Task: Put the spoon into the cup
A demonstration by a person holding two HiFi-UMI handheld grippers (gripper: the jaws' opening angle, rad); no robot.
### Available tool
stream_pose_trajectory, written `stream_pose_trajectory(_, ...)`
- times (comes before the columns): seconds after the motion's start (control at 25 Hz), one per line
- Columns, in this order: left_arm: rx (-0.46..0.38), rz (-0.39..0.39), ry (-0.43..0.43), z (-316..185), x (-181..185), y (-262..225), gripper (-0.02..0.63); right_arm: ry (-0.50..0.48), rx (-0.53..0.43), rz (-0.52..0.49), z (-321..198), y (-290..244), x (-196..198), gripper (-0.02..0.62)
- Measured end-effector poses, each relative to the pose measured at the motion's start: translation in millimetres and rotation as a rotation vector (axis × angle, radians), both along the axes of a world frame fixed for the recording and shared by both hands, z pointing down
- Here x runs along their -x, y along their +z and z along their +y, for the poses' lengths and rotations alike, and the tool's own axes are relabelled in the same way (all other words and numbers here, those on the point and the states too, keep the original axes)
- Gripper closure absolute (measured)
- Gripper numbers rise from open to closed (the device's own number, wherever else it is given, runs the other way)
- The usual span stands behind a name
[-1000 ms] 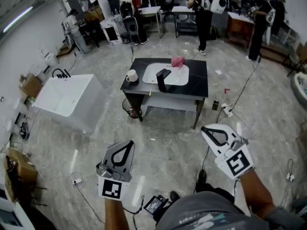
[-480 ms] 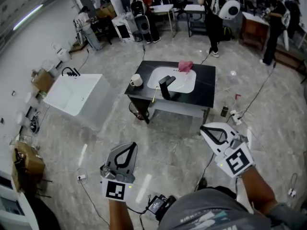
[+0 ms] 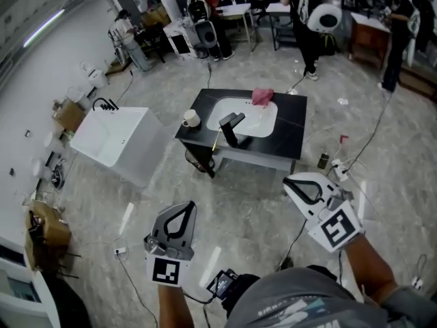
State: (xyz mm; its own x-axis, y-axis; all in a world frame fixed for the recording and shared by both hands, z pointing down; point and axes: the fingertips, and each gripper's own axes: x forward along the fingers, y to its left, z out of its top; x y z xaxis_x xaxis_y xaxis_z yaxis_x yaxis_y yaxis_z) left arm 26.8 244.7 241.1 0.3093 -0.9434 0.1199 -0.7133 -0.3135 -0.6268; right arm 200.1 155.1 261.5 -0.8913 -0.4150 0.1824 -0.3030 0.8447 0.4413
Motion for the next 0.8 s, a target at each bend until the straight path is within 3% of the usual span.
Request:
stream_pose_trajectory(0.28,-0.018,-0.011,0.018,-8,-6,-8,0.607,-0.005,0.019,-0.030,-10,1,-4,0.565)
stream_pose_trajectory(0.8,0.017,0.035,0.079,-65,63,12,0.607,0.097,0.005,0.024,-47,3,48,0.565)
